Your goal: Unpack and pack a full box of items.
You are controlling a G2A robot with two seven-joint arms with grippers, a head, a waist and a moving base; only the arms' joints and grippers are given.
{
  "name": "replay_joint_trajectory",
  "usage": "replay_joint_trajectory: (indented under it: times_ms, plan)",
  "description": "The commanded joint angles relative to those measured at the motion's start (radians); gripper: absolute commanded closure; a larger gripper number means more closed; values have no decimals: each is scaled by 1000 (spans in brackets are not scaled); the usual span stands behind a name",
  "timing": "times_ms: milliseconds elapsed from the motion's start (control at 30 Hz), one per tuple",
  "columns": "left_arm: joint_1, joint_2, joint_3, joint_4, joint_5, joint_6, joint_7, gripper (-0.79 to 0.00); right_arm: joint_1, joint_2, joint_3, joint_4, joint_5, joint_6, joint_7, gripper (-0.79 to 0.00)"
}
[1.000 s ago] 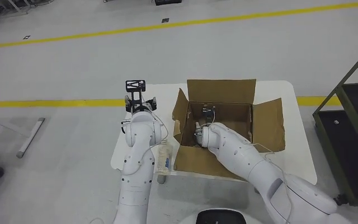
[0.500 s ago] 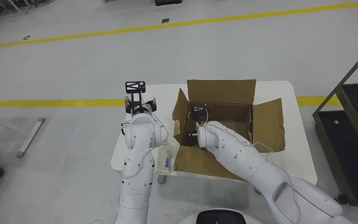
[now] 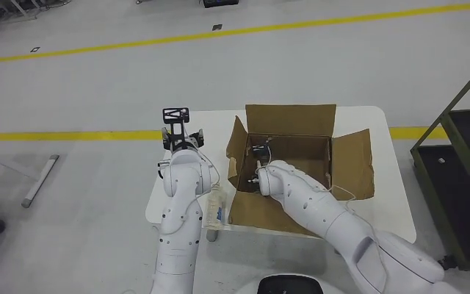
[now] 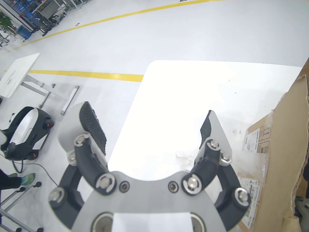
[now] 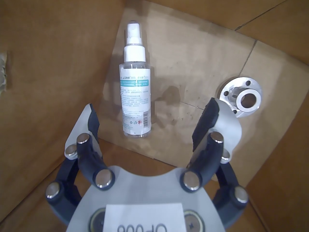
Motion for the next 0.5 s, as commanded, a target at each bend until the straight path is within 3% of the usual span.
replay_joint_trajectory:
  times_ms: [0,200,467]
  plan:
    - [0,0,-1,1,0,1,2,-785,5,-8,-5,18,-4,-6,0,-785]
    - [-3,0,-7,5,-1,2,6,-785,16,-35,-16,72,-5,-27,-5,-634]
    - [-7,0,-14,9,2,0,8,-785,28,-67,-22,148,0,-48,-12,-613]
